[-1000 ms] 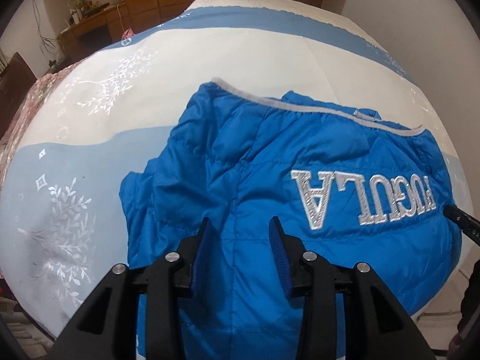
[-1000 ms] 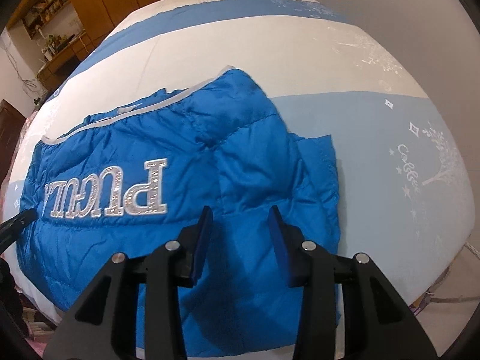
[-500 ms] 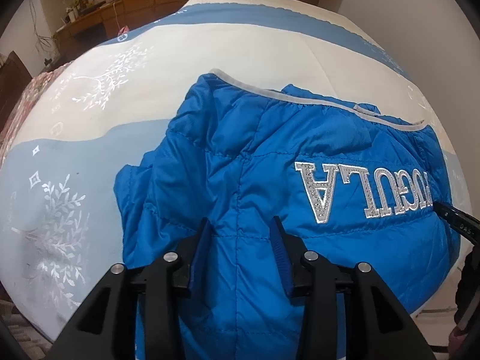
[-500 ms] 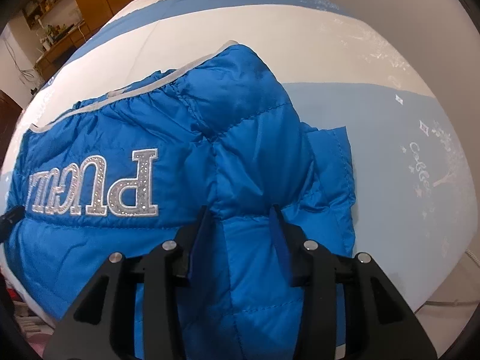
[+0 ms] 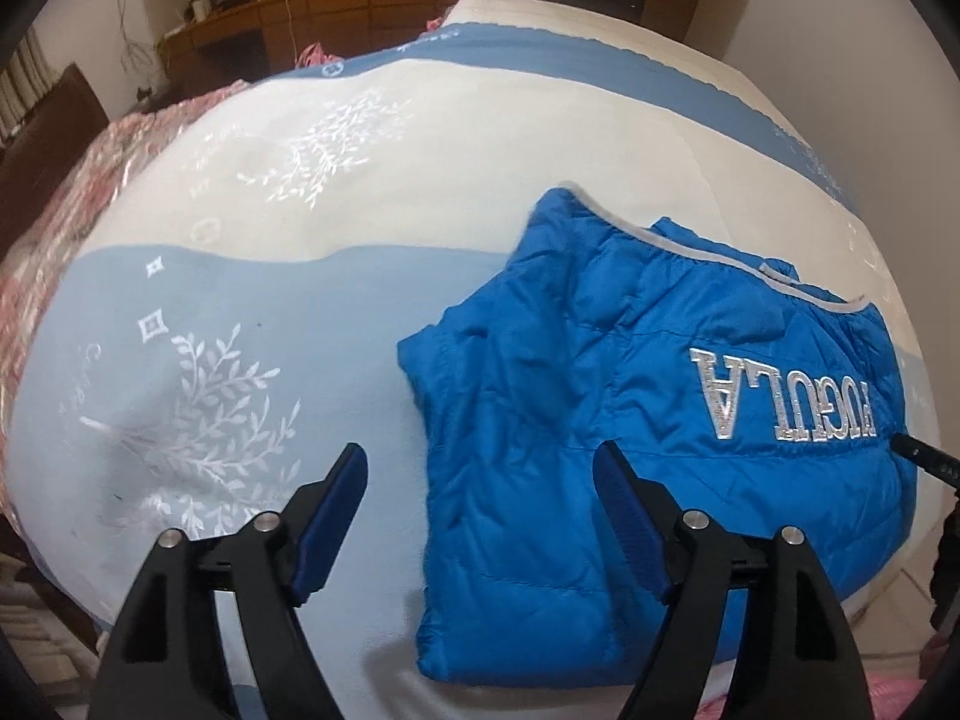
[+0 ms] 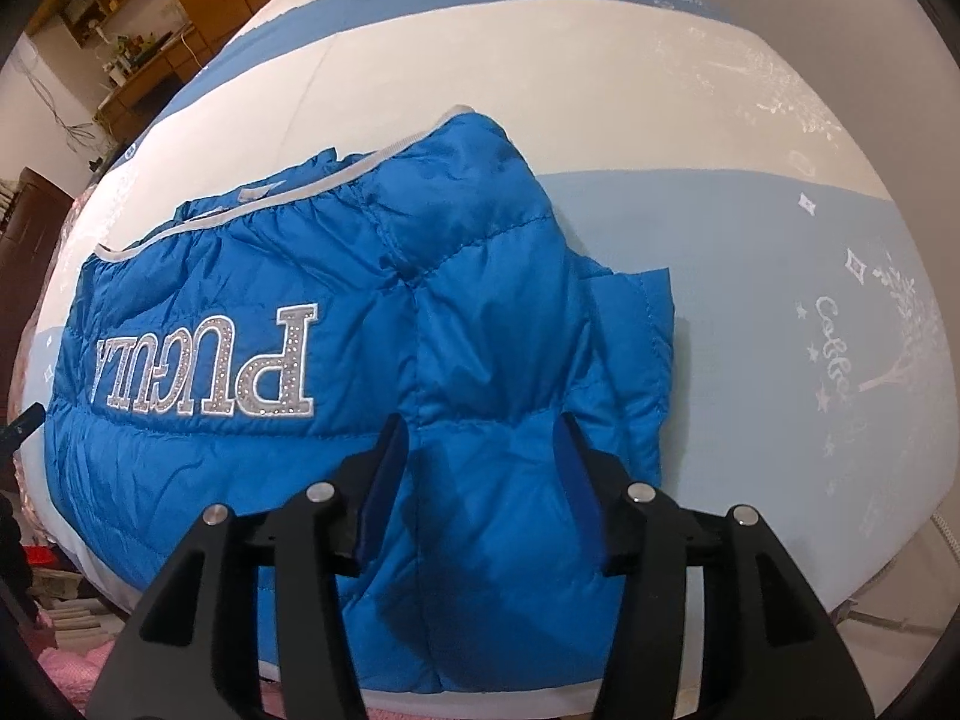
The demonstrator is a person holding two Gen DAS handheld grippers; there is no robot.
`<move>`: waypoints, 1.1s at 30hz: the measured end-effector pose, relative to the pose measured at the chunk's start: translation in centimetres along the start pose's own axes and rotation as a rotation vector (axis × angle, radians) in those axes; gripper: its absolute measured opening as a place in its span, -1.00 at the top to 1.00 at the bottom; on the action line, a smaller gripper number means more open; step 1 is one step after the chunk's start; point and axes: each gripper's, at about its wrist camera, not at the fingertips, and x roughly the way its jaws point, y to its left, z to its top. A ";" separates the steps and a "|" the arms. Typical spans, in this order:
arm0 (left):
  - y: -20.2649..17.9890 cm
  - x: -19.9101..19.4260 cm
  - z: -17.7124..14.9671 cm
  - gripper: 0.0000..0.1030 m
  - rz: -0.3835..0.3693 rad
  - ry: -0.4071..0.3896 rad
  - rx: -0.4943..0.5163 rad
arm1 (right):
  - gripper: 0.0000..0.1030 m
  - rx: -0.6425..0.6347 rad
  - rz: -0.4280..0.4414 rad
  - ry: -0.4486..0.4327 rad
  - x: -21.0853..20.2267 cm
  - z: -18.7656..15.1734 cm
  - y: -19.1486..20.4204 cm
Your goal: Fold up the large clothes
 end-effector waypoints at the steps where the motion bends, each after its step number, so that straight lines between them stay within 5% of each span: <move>1: 0.2 0.4 0.0 -0.52 -0.015 0.010 -0.005 | 0.01 -0.007 -0.007 0.002 0.1 0.0 0.2; 17: 1.2 5.2 -0.5 -0.49 -0.177 0.082 -0.022 | -0.11 0.006 -0.078 0.014 1.3 -0.7 1.8; 25: 0.7 4.3 -0.3 0.33 -0.232 0.069 -0.016 | -0.14 0.018 -0.095 0.013 1.8 -0.3 1.8; 33: 0.4 1.5 0.3 0.54 -0.224 0.040 -0.022 | -0.14 0.025 -0.075 0.014 1.2 0.1 1.6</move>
